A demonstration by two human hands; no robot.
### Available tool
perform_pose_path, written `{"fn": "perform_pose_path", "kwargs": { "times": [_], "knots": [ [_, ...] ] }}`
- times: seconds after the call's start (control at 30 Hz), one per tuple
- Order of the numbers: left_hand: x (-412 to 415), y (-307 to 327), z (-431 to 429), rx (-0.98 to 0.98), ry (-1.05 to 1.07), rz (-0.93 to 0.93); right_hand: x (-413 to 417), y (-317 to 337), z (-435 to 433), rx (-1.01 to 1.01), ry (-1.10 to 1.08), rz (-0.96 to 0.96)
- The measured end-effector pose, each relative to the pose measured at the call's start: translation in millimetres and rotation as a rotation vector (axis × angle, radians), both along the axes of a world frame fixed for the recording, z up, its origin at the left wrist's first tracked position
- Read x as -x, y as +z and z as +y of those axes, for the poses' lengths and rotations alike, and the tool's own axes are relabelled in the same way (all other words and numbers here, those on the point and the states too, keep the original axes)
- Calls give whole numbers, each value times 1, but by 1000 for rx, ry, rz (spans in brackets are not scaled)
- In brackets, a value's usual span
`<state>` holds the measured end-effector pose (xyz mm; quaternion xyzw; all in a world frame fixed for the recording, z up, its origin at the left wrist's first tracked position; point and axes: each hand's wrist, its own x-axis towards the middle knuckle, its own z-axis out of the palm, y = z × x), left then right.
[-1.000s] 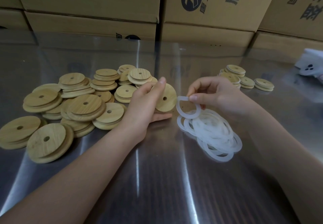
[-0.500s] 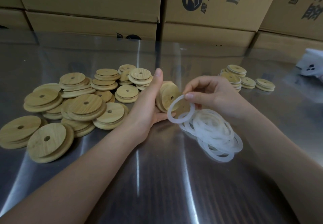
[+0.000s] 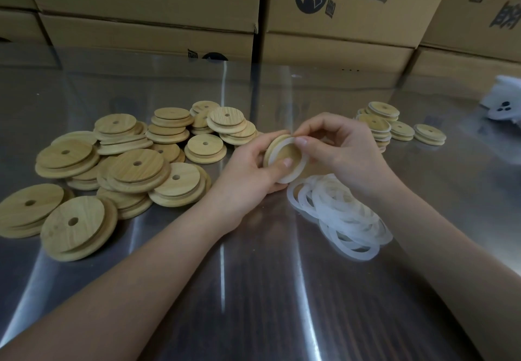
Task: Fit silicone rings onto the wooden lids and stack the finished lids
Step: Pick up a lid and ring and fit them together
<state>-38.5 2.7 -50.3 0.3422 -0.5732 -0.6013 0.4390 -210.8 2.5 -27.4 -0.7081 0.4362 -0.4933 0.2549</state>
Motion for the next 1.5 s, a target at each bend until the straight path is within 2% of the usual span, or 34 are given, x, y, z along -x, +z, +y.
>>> {"fn": "perform_pose_path", "kwargs": {
  "times": [0.2, 0.37, 0.87, 1.5],
  "knots": [
    [0, -3, -3, 60, 3, -43, 0, 0, -1, 8, -26, -1],
    [-1, -6, -4, 225, 55, -174, 0, 1, -1, 21, -30, 5],
    [-2, -7, -2, 603, 230, -308, 3, 2, -3, 17, -14, -29],
    [0, -3, 1, 696, 251, -272, 10, 6, -5, -52, 11, -42]
  ]
}}
